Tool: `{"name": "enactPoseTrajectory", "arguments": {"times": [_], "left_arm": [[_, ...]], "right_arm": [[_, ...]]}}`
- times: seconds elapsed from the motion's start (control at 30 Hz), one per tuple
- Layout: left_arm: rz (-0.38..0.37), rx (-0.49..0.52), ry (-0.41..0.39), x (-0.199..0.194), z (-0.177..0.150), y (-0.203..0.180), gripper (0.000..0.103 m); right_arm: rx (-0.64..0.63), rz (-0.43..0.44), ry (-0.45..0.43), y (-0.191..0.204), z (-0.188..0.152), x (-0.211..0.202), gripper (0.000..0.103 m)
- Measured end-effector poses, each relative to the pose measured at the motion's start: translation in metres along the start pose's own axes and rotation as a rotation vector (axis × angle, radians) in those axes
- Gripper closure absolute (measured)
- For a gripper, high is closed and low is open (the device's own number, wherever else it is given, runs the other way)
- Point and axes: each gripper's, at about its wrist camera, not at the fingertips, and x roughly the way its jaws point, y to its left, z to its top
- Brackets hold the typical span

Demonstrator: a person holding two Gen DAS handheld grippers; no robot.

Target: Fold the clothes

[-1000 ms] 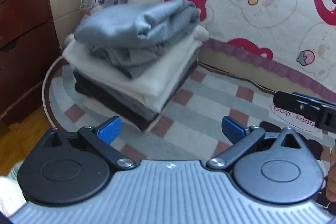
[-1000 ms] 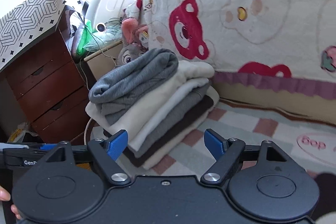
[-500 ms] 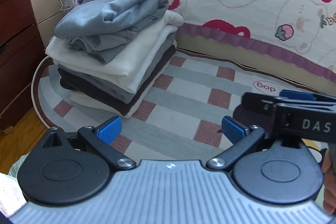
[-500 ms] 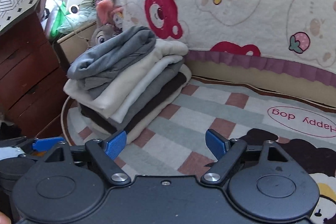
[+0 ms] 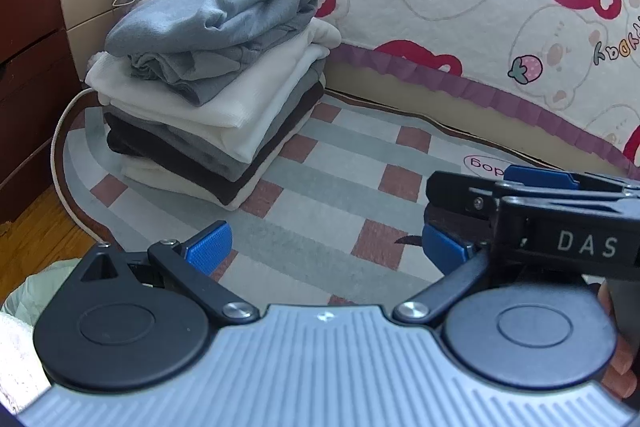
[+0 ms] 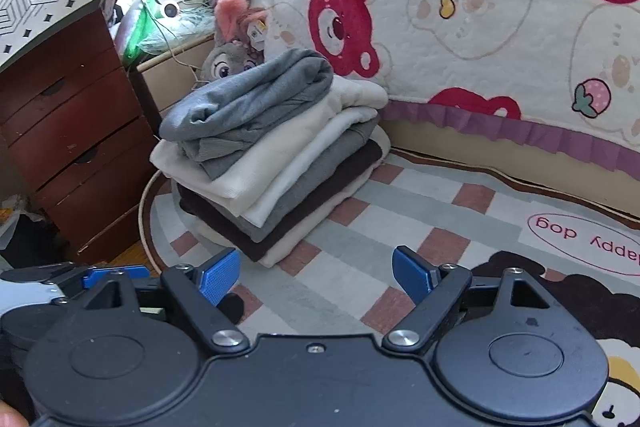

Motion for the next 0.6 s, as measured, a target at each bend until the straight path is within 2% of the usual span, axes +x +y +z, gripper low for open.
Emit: {"name": "enactPoseTrajectory", "arguments": {"times": [0.1, 0.37, 0.6], "left_arm": [[-0.002, 0.009, -0.005, -0.0002, -0.001, -0.0008, 0.0], [0.049, 0.044, -0.028, -0.0008, 0.0007, -0.0069, 0.0], [0.024, 0.037, -0.025, -0.0003, -0.0016, -0.0099, 0.0]], "right_arm": [[-0.013, 0.007, -0.01, 0.0039, -0.0005, -0.0015, 0.014], [-0.009, -0.012, -0.006, 0.0041, -0.0005, -0.0018, 0.014], [0.006, -0.016, 0.005, 0.0019, -0.0024, -0.0008, 0.014]]}}
